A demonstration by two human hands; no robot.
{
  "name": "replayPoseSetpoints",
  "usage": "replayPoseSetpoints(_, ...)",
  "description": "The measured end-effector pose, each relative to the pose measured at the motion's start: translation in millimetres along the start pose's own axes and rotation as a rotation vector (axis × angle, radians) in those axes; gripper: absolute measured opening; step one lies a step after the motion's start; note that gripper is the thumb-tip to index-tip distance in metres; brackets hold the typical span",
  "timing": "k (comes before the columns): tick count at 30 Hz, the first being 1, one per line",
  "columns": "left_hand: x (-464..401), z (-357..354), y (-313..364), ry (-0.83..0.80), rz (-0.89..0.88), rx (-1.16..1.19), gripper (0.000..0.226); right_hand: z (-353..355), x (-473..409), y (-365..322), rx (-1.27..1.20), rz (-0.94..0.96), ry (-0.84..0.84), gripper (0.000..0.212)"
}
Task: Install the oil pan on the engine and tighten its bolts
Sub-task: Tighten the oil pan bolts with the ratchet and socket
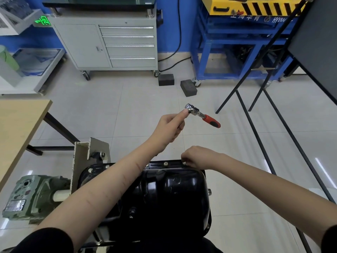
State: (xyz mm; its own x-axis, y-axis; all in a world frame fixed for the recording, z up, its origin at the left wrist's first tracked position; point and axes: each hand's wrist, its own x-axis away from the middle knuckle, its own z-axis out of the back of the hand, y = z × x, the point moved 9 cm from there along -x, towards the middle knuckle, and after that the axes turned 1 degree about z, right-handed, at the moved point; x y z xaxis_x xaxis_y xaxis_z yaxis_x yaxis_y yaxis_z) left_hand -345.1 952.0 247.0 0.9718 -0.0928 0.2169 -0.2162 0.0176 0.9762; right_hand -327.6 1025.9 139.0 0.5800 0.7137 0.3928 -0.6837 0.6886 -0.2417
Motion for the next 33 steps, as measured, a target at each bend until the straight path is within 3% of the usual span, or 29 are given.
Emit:
replayPoseSetpoints(5, 0, 0, 1, -0.004, -0.004, -0.003, 0.050, -3, -1, -3, 0.137, 0.039, -0.007, 0.018)
replayPoseSetpoints(12, 0, 1, -1, -0.003, -0.006, -0.006, 0.048, -2, 1, -8, 0.124, 0.081, -0.012, 0.018)
replayPoseSetpoints(23, 0, 1, -2, 0.005, -0.005, -0.001, 0.052, -7, -9, -3, 0.315, 0.034, -0.013, 0.038)
replayPoseSetpoints(33, 0, -1, -2, -0.009, -0.010, 0.006, 0.053, -8, -10, 5, 0.141, -0.111, -0.145, 0.040)
